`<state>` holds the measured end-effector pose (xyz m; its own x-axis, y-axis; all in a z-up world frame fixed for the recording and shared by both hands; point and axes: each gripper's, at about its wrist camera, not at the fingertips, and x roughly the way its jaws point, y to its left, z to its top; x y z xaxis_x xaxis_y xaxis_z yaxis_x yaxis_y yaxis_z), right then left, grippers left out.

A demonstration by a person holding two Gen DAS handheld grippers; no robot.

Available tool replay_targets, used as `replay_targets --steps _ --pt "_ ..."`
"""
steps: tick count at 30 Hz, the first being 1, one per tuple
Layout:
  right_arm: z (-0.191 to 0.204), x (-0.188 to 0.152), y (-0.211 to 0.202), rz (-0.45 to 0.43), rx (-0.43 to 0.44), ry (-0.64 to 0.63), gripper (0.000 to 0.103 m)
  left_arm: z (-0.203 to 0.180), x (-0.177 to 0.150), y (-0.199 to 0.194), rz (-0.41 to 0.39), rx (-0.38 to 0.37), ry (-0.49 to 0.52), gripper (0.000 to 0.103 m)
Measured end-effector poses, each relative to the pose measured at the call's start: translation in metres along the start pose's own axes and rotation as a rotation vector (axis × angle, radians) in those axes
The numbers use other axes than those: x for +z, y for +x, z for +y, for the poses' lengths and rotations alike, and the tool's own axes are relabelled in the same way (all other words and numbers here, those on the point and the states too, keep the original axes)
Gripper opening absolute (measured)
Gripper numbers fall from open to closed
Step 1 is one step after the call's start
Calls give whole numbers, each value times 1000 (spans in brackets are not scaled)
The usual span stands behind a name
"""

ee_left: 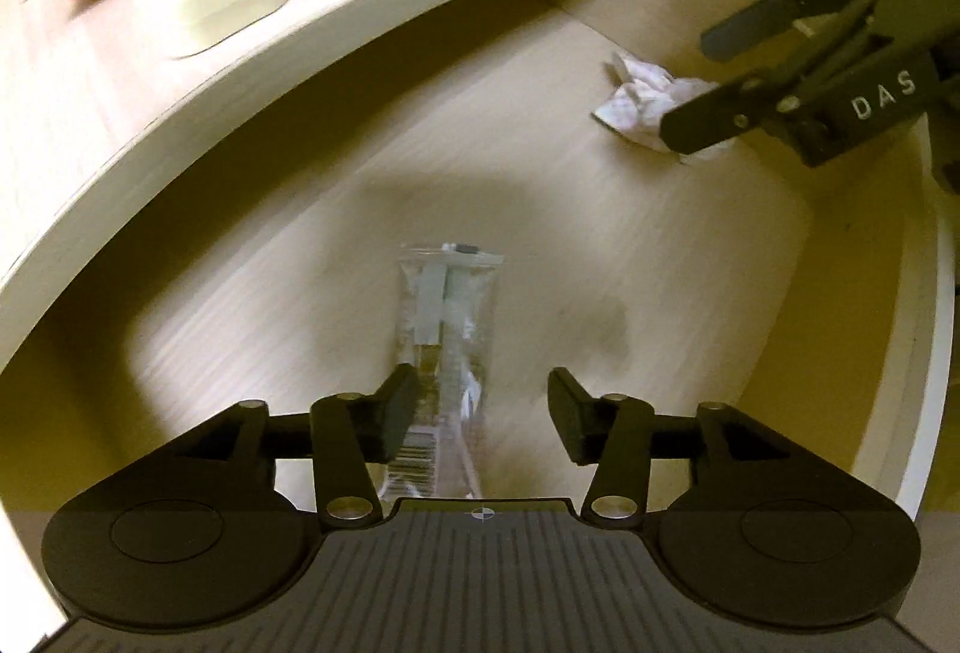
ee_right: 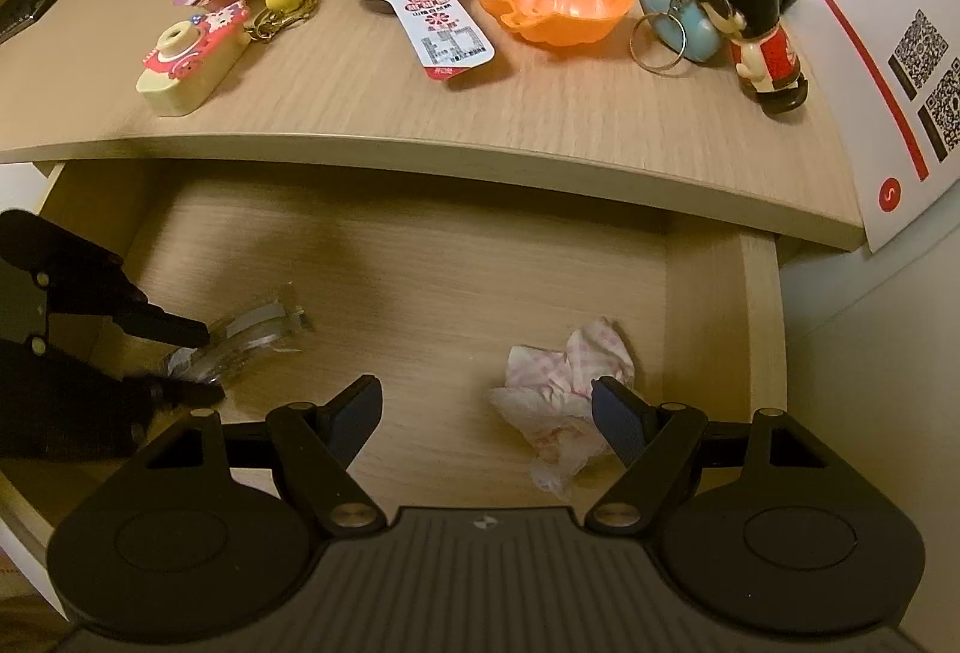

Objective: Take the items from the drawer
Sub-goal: 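Grasp the crumpled tissue with the right tool while the left tool holds the plastic bag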

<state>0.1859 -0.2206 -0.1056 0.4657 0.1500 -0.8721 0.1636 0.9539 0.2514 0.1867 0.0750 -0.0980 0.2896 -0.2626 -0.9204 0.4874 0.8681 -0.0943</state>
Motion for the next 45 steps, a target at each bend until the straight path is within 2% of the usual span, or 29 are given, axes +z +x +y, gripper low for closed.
replay_targets --steps 2,4,7,9,12,14,17,18,21,26,30,32,35,37,39,41,45 --pt "0 -1 -1 0 -3 1 78 2 -1 -6 -16 6 -24 50" --pt "-1 0 -3 -4 -4 2 78 0 -3 -11 -60 52 -23 49" --pt "-2 -1 -2 -9 2 6 78 -1 -5 -5 -50 115 -4 47" --pt "-2 -2 -2 -6 14 10 78 0 -5 4 -31 117 -8 53" --pt "0 -9 -5 3 31 3 78 2 -6 9 -30 109 -22 50" --pt "4 -16 -9 -1 20 -18 78 -1 -7 12 -33 108 -20 52" --pt "8 -23 -11 -28 -67 -62 76 -4 -5 15 -26 114 -5 50" --pt "9 -24 -8 -30 -108 -88 72 -3 -4 15 -19 123 -13 45" --pt "12 -22 3 -8 -186 -159 65 2 2 17 -1 119 -76 42" --pt "26 -16 33 62 -245 -317 65 4 5 19 15 120 -90 42" --pt "24 -10 56 126 -277 -333 65 4 4 20 10 117 -98 42" --pt "19 -8 63 155 -263 -320 58 4 5 24 8 116 -103 42" --pt "11 -5 62 166 -231 -275 53 3 7 28 3 107 -114 42" --pt "8 -4 61 173 -208 -263 43 6 6 28 -4 94 -128 42" --pt "9 -4 60 186 -194 -262 28 9 5 27 -9 79 -148 42" --pt "12 -4 56 184 -173 -267 24 10 5 27 -2 70 -157 41" --pt "19 -2 38 163 -77 -238 18 9 3 19 24 13 -145 41"
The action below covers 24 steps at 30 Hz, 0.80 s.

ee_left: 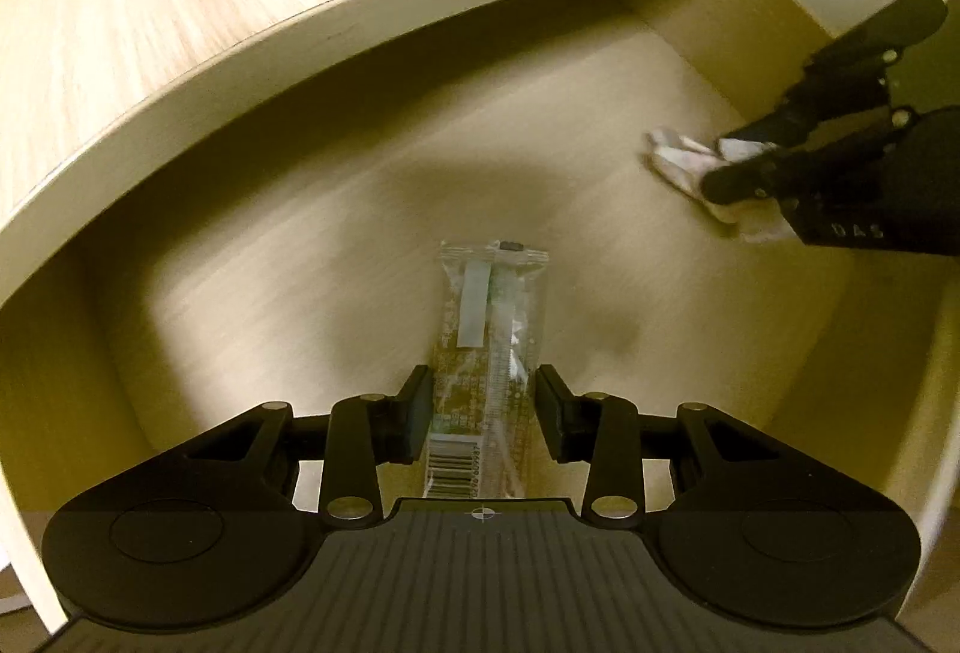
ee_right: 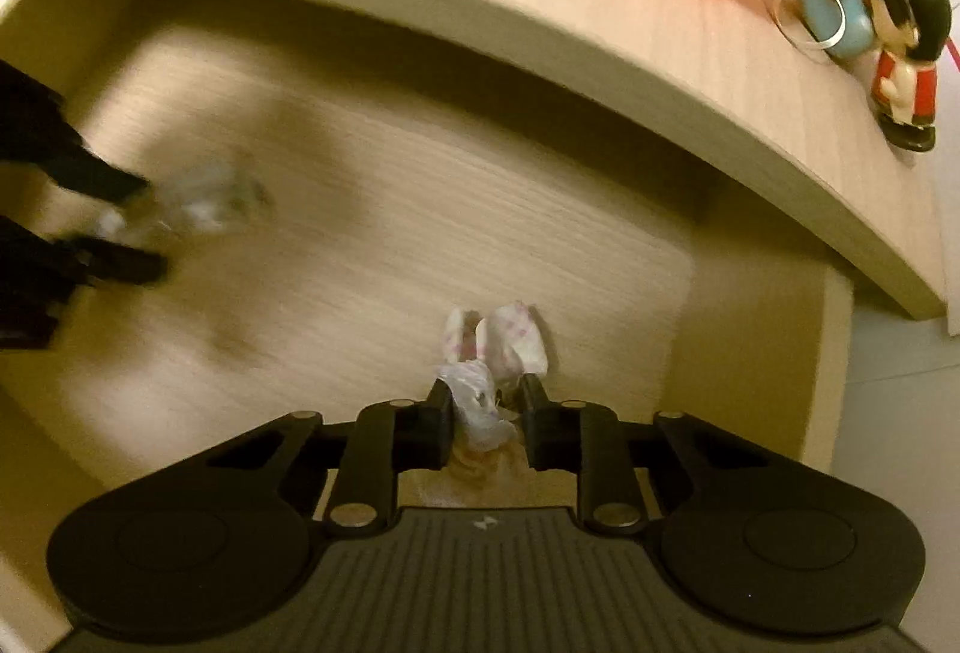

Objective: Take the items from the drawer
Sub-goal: 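Grasp the crumpled tissue with the right tool while the left tool holds the plastic bag, then carry the plastic bag and tissue up onto the desk with both tools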

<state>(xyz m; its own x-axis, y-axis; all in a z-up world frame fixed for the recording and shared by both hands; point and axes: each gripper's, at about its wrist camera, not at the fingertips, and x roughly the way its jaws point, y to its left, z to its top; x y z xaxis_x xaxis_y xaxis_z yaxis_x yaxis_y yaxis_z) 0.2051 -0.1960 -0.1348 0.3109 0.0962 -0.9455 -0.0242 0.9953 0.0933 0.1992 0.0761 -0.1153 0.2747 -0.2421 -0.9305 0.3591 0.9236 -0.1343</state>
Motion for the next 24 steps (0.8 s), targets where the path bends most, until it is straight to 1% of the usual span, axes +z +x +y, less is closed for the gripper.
replay_targets --steps 2,3,5,10,17,20,21,24 --pt "2 0 -12 -22 31 7 17 -3 -4 -12 -18 6 10 41" --pt "10 2 -18 -37 42 15 17 -5 -5 -17 -25 18 17 41" --pt "11 6 -27 -64 53 24 17 -10 -6 -29 -45 41 36 41" --pt "18 -2 -58 -123 51 24 17 -23 -3 -62 -107 63 74 41" --pt "25 -7 -88 -179 60 48 17 -38 -7 -94 -191 56 107 41" --pt "32 -7 -102 -219 61 52 17 -37 -8 -106 -225 52 100 41" --pt "37 -1 -106 -237 63 49 17 -33 -7 -112 -241 52 94 41" --pt "43 6 -126 -296 60 44 17 -19 2 -138 -332 51 47 41"
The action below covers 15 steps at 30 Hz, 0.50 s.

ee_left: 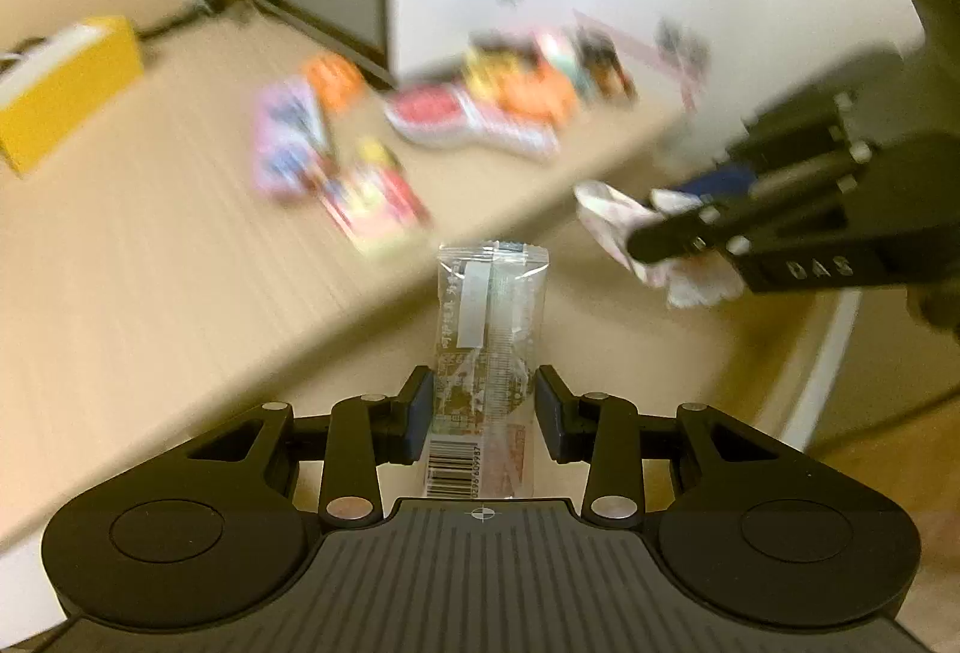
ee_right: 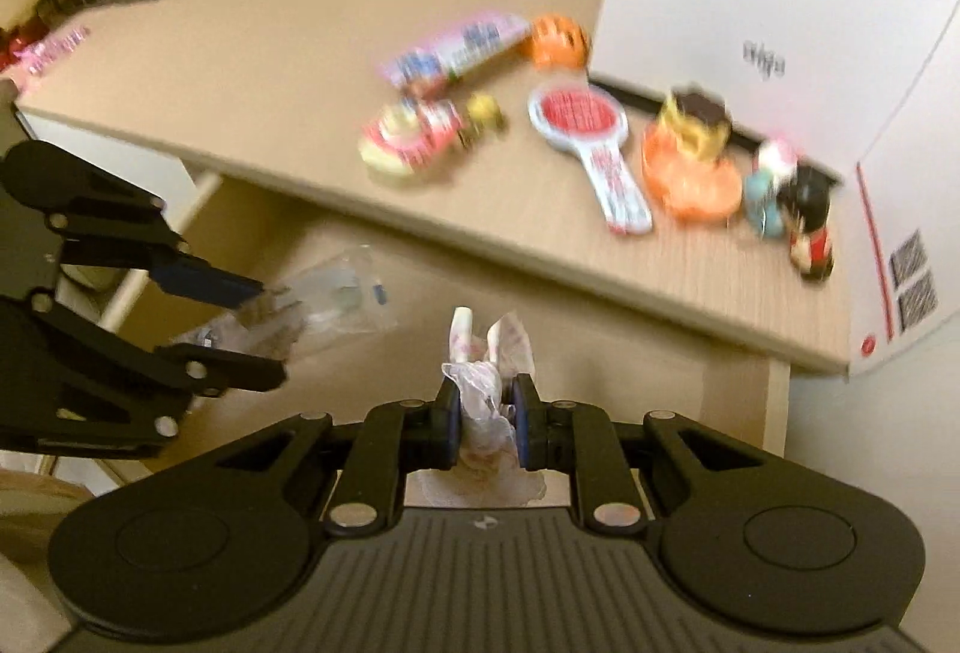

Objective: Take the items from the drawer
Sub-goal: 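Carry the plastic bag and tissue up onto the desk with both tools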

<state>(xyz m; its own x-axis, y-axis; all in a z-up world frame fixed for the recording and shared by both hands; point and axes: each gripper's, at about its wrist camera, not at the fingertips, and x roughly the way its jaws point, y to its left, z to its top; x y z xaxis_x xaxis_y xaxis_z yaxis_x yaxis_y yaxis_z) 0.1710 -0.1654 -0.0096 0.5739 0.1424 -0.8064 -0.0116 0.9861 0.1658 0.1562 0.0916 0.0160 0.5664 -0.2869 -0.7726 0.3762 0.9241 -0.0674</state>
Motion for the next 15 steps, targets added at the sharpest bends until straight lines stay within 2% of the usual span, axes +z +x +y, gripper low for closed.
replay_targets --steps 5,7,11,15 --pt "-17 50 -39 -158 4 55 17 46 37 -35 -210 57 -139 41" --pt "-26 75 -45 -211 28 94 17 62 49 -32 -255 78 -193 41" --pt "-36 113 -24 -252 63 127 17 85 66 -5 -247 102 -262 41" --pt "-37 136 22 -193 62 125 17 93 72 29 -201 125 -281 41"
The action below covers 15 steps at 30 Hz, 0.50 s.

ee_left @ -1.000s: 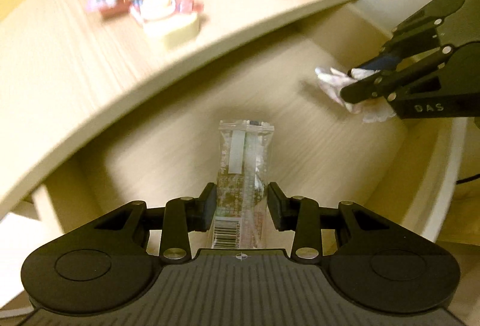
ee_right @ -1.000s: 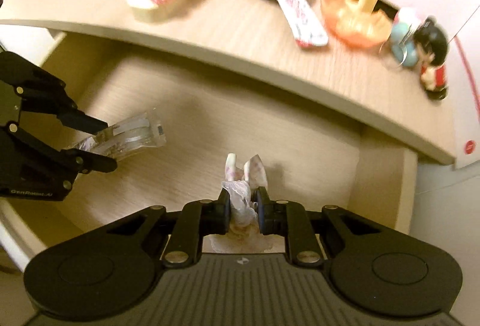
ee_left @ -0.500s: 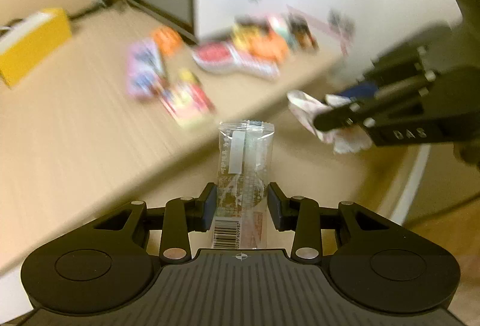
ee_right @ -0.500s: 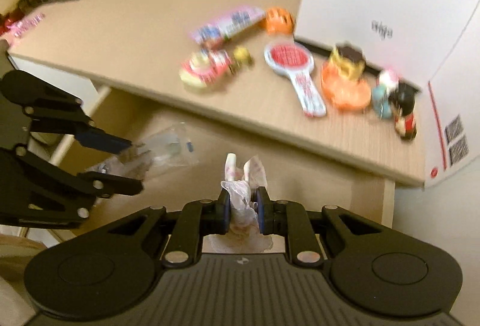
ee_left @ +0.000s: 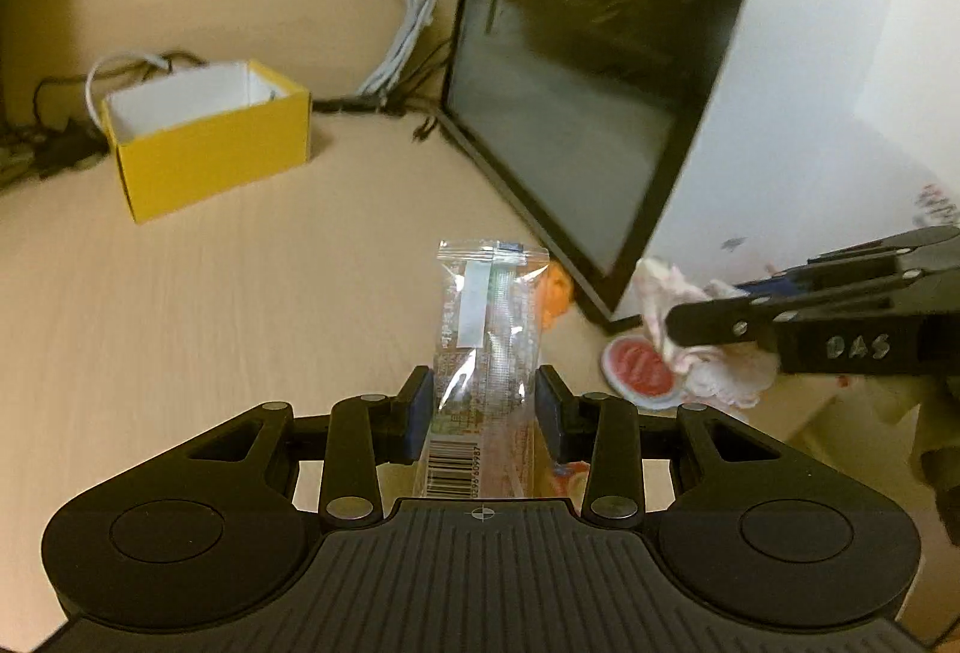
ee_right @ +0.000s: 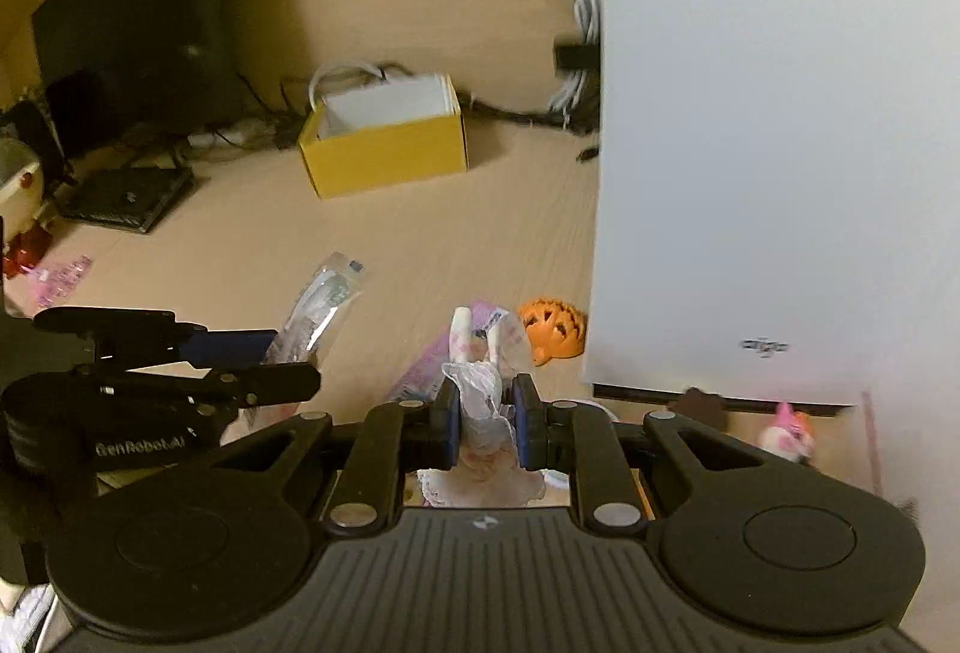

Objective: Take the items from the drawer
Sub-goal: 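Carry the plastic bag and tissue up onto the desk with both tools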

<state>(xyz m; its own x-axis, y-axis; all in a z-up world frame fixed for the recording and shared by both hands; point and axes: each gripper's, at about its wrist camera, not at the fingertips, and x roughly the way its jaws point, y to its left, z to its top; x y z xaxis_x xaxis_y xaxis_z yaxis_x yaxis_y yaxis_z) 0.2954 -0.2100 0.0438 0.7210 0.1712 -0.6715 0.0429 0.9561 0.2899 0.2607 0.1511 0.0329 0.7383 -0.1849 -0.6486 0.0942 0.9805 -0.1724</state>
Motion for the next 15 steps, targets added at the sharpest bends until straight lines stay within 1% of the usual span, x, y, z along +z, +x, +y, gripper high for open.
replay_targets --steps 3,4,8,10,15 --pt "-1 -2 33 42 -28 -37 17 5 -4 25 39 -5 -38 41" --pt "-1 -4 42 53 -37 -42 17 12 -9 22 52 -2 -45 41" --pt "-6 -8 68 102 -54 -54 17 21 -17 38 92 7 -64 41" --pt "-6 -10 75 93 -58 -81 17 24 -21 46 116 11 -69 41" --pt "-1 -14 80 84 -61 -146 17 21 -22 49 104 -21 -70 42"
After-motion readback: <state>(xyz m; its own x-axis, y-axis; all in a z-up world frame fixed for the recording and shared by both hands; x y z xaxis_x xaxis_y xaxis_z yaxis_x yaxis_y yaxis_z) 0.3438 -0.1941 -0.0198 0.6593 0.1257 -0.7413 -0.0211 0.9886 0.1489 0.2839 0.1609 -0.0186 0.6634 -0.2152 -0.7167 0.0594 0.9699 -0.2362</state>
